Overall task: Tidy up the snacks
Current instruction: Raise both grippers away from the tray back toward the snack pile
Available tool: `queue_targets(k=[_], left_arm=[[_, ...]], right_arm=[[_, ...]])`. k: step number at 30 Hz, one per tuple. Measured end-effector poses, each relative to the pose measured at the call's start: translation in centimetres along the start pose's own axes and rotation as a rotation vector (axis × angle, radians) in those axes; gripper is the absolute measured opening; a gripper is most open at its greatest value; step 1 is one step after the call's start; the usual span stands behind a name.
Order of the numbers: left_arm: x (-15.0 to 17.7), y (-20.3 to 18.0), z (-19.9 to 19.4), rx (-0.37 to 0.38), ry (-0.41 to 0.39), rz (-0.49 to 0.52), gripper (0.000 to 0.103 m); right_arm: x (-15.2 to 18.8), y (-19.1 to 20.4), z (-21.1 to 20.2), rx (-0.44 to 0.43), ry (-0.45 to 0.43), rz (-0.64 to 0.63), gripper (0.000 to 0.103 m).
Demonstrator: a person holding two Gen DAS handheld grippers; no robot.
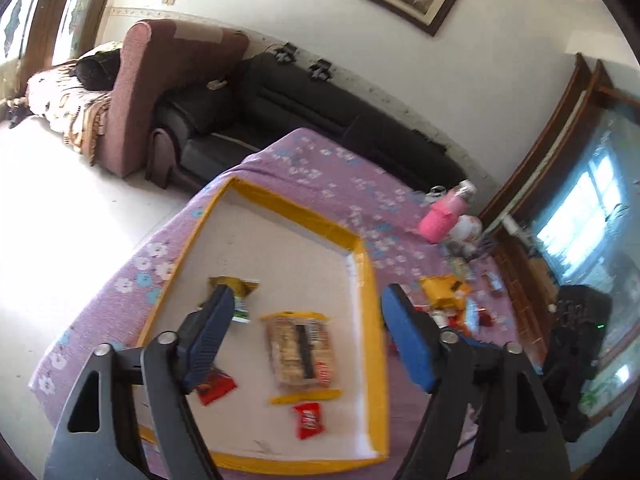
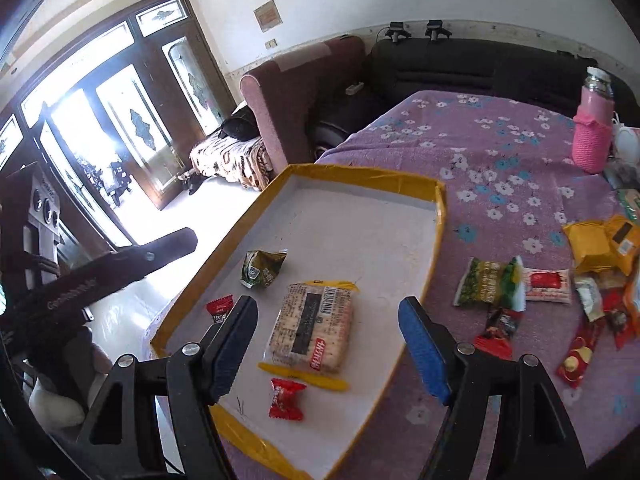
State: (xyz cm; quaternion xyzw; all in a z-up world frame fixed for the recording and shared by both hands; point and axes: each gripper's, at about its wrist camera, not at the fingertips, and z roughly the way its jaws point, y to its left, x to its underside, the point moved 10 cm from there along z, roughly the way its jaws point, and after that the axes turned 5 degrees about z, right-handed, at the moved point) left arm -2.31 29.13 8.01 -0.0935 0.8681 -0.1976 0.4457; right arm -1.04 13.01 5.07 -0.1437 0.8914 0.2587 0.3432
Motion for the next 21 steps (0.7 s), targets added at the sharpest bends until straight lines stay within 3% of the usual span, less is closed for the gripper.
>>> queue_targets(k=[5, 9, 14, 17, 21], left_arm=[[-0.6, -7.3, -4.0, 0.222, -0.105, 0.005, 0.079], [-0.8, -12.3, -6.0, 0.293, -0.104, 0.044, 0.079], [-3.6, -17.0, -11.1, 0.229, -0.192, 0.178, 0.079], [-6.6, -18.3, -15.1, 0.173, -0.29, 0.232, 0.079], [-8.9, -17.2, -18.8, 0.081, -0.387, 0.226, 0.083]], right_arm=[[0.3, -5.1, -8.5, 0.101, -0.093, 0.038, 0.075], [-0.1, -11.1, -16.5, 0.222, -0.179, 0.097, 0.075], [-2.4, -19.5, -30.5, 0.397, -0.354, 0.202, 0.076], [-3.8, -23.8, -38.6, 0.482, -0.426, 0.264, 0.076], [-4.1, -28.9, -46.2, 0.502, -0.475, 0.388, 0.078]])
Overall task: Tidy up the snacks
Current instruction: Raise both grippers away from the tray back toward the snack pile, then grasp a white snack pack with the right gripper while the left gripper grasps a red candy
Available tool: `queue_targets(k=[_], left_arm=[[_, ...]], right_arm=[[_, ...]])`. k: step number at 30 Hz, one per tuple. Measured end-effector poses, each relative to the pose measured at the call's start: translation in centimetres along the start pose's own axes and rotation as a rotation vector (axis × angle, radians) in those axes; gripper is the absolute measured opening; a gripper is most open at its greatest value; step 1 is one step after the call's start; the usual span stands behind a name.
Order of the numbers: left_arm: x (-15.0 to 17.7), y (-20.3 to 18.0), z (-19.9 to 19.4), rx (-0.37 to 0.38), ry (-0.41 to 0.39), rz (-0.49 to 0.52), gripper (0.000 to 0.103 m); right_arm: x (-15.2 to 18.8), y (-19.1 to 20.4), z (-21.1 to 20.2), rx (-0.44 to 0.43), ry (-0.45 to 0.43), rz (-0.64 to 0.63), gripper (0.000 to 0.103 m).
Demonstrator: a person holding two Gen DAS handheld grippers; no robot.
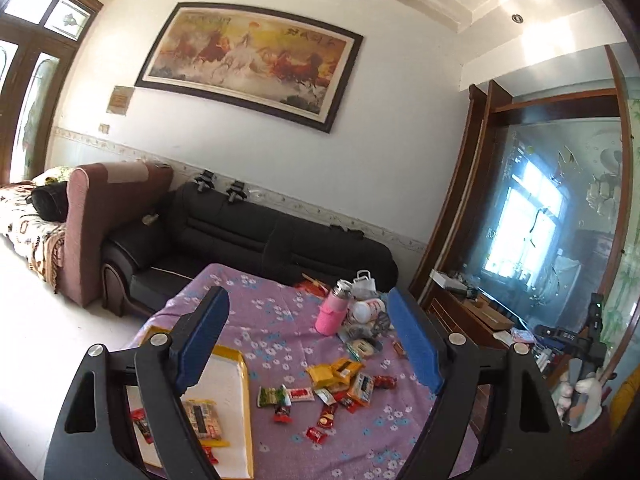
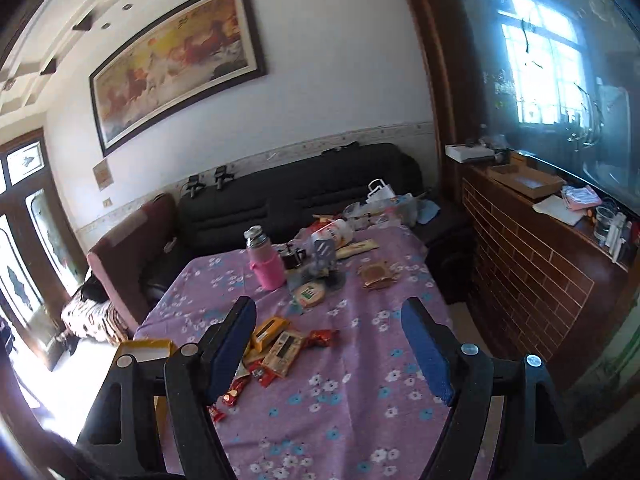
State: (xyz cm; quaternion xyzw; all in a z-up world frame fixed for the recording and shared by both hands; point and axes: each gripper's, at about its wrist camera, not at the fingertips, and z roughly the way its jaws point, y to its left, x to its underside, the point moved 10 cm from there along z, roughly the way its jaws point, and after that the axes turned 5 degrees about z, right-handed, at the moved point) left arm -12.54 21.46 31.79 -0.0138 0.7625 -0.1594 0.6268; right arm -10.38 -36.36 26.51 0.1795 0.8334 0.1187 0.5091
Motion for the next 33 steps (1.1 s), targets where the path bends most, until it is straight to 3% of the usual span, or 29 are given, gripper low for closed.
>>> queue_targets(k=[4, 11, 15, 24, 28, 33], left_arm=[[1.1, 1.4, -0.4, -0.031, -0.01, -0.033, 0.083], [6.5, -1.6, 4.9, 0.063, 0.129, -0.063, 0.083], [10.2, -3.2, 7.8, 0.095, 0.221, -0.057, 0.083], [18.6, -2.3, 14.4, 0.058, 0.377, -0.042, 0.083], [23.0, -2.3, 17.1, 0.053, 0.468, -0.009, 0.083], [28.6, -4.1, 19.5, 0.075, 0.605, 0.06, 0.083]], right_arm=[[-0.5, -4.2, -0.2, 0.034, 0.008, 0.04, 0.081], [4.8, -4.9, 6.0, -0.021, 0.118, 0.078, 0.081], [8.4, -2.5, 11.5, -0.057, 0.202, 0.052, 0.081], [19.3, 5.5, 26.0, -0.151, 0.47, -0.019, 0.081], [23.3, 8.4, 30.7, -0.205, 0.576, 0.018, 0.079], [25.1, 10.5, 32.9, -0.196, 0.582, 0.028, 0.078]])
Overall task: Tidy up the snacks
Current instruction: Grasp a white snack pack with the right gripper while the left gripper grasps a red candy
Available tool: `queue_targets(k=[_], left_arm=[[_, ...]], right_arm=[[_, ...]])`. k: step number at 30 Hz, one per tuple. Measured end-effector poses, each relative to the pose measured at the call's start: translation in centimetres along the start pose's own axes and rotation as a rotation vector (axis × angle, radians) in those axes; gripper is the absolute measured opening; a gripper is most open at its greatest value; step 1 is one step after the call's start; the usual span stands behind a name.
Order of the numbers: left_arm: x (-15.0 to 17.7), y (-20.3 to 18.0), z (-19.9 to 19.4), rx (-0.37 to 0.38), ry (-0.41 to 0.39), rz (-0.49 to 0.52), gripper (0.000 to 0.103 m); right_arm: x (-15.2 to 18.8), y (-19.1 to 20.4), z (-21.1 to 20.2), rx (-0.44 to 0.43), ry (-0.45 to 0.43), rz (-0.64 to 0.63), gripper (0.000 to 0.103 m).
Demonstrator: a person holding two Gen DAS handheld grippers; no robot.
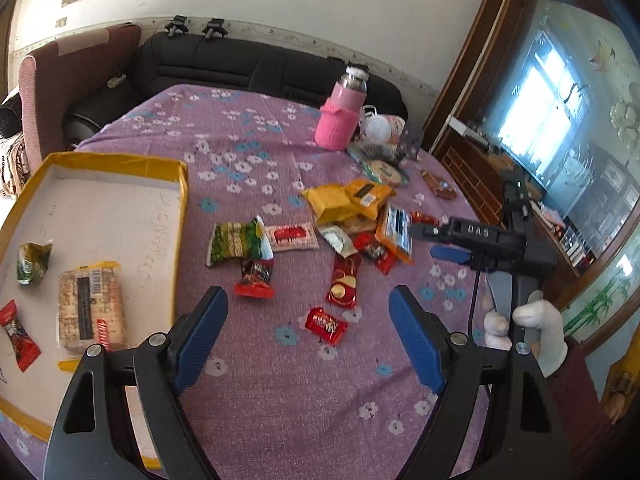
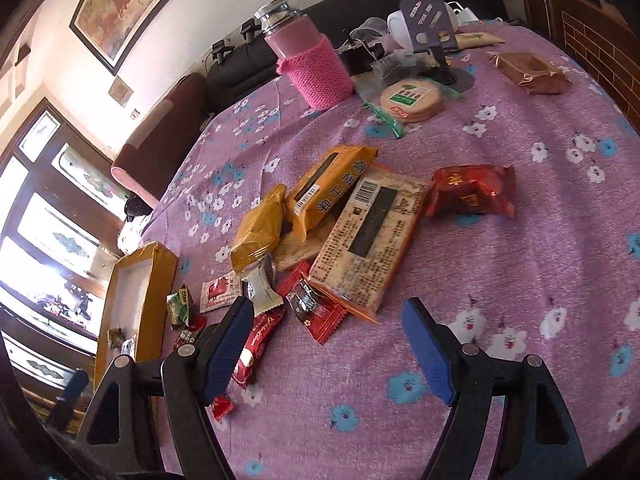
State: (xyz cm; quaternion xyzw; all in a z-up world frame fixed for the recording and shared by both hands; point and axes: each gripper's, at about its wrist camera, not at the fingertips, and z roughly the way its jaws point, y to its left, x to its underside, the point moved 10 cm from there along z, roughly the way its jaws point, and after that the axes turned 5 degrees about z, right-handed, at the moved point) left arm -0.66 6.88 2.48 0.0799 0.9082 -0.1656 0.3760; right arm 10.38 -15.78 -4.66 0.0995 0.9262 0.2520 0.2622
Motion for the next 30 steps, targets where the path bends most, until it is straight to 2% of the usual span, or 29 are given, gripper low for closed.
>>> queue_targets(k=[5, 7, 9, 13, 16, 18, 20, 21, 22, 23, 24, 28, 30], left_arm=[[2.6, -2.9, 4.0, 0.034, 0.103, 0.079, 0.082], [3.0, -3.6, 4.7, 0.039, 0.101, 0.118, 0.076], [3.3, -3.7, 5.3, 0.04, 0.11, 0.13, 0.058], [3.4, -3.1, 5.0, 0.043, 0.108, 0.11, 0.057], [3.7, -2.4, 4.3, 0.047, 0.108, 0.084, 0.057], [4.0, -2.0, 4.1, 0.049, 0.115, 0.079, 0.057], [4.3, -1.9, 4.1, 0.052, 0.122, 0.077, 0.057], [4.4, -1.9, 4.2, 0.057, 0.126, 0.079, 0.057], [4.5, -2.1, 4.3, 0.062, 0.13, 0.083, 0.057], [4.6, -2.2, 4.4, 0.065, 0.133, 0.087, 0.057], [4.7, -2.3, 4.6, 0.067, 0.138, 0.092, 0.057], [4.6, -2.7, 5.7, 0.063, 0.157, 0.1, 0.057], [4.4, -3.0, 6.2, 0.057, 0.161, 0.103, 0.057]], right_arm=[[-0.3, -0.7, 0.6, 0.061, -0.057, 0.008, 0.079], [-0.1, 0.0, 0.1, 0.03, -0.062, -0.019, 0.08], [0.5, 1.6, 0.1, -0.016, -0.05, -0.05, 0.08], [2.1, 5.4, 2.2, -0.051, 0.009, -0.16, 0.075], [1.9, 7.7, 4.0, 0.001, 0.0, -0.271, 0.074], [1.8, 8.5, 5.8, 0.028, 0.019, -0.302, 0.073], [1.9, 8.8, 7.5, 0.065, 0.035, -0.332, 0.069], [2.0, 8.8, 8.2, 0.084, 0.044, -0.342, 0.06], [2.2, 8.6, 8.9, 0.1, 0.055, -0.345, 0.045], [2.0, 8.5, 8.9, 0.125, 0.025, -0.356, 0.04], [2.0, 8.4, 9.0, 0.143, 0.023, -0.368, 0.026], [2.3, 7.8, 8.3, 0.145, 0.016, -0.372, 0.021], [2.4, 7.3, 7.3, 0.113, 0.006, -0.339, 0.021]])
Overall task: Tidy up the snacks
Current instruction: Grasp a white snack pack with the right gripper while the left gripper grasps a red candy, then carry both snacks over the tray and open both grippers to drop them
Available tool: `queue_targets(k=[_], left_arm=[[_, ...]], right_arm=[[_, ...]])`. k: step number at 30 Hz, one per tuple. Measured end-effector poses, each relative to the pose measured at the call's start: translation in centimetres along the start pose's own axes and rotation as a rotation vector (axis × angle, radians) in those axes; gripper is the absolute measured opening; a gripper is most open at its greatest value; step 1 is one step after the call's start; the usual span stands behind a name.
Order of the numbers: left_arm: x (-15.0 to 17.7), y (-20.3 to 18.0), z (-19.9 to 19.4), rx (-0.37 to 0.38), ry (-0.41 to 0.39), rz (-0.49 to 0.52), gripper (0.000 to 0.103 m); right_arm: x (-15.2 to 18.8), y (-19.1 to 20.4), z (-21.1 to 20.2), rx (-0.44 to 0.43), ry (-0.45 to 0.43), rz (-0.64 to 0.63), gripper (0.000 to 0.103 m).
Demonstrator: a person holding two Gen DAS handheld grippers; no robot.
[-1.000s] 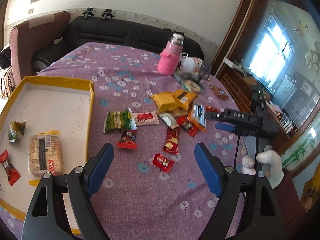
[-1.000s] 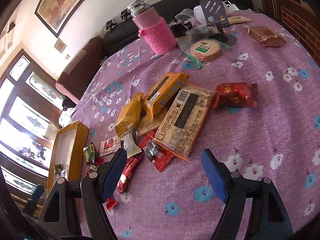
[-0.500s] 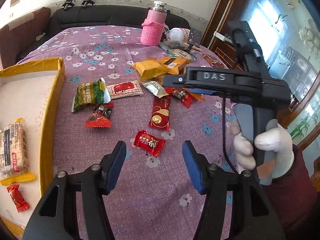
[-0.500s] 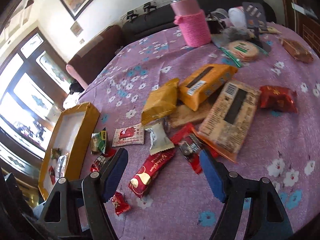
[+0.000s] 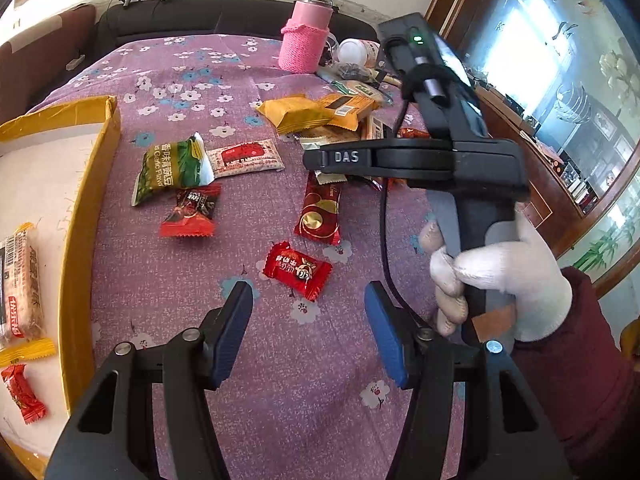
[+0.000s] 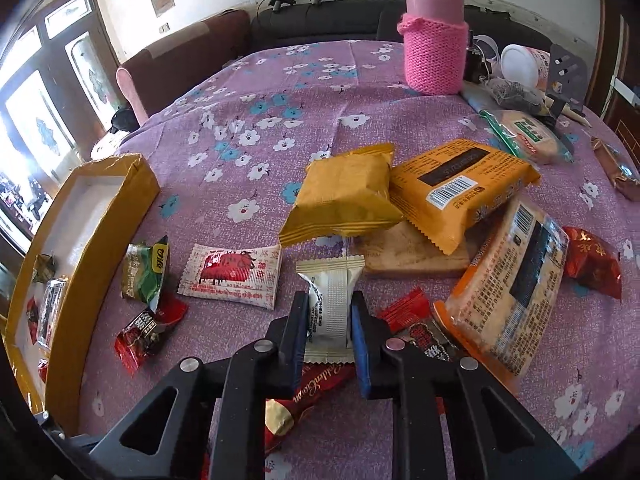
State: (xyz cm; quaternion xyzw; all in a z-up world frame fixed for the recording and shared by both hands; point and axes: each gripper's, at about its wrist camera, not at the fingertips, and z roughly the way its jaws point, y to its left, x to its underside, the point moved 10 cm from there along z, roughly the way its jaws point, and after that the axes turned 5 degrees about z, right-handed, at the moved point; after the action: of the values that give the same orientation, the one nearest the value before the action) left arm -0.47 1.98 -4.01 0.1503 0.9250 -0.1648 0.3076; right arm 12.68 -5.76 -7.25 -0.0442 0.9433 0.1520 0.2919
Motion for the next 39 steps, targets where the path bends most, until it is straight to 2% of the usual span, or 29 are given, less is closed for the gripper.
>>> queue_targets(k=[8, 10, 11, 18, 24, 28, 32, 36, 39], left_arm=[[-0.7, -0.4, 3.6, -0.016, 0.041, 0.011, 0.056], [-0.8, -0.5, 3.8, -0.014, 0.014, 0.029, 0.034], [-0.8, -0.2, 3.8, -0.04, 0.006, 0.035, 0.019], [-1.0, 0.4, 2.9, -0.027, -0.025, -0.023, 0.019], [-1.8, 1.3, -1.6, 0.007, -0.119, -0.085, 0.019], [-1.9, 4.6, -6.3, -0.041, -0.197, -0.129, 0.019], [-0.6, 10.1, -10.7, -0.133, -0.26, -0.217, 0.019], [1.8, 16.0, -13.3, -0.236, -0.289, -0.315, 0.019], [3.8, 19.7, -14.2, -0.282, -0.286, -0.382, 0.019]], right_arm=[[0.5, -1.8, -5.8, -0.156, -0.102, 0.126, 0.021], [0.6, -1.9, -6.4, -0.186, -0.113, 0.139, 0.021], [0.7, -2.0, -6.5, -0.194, -0.114, 0.143, 0.021], [0.9, -1.8, -6.3, -0.208, -0.114, 0.155, 0.021], [1.5, -1.2, -7.2, -0.23, -0.115, 0.168, 0.021], [2.1, 1.0, -8.8, -0.266, -0.114, 0.155, 0.021], [2.0, 5.5, -10.3, -0.293, -0.118, 0.081, 0.021], [2.8, 11.2, -10.3, -0.346, -0.08, 0.004, 0.021], [4.1, 15.6, -9.2, -0.386, -0.025, -0.051, 0.021]])
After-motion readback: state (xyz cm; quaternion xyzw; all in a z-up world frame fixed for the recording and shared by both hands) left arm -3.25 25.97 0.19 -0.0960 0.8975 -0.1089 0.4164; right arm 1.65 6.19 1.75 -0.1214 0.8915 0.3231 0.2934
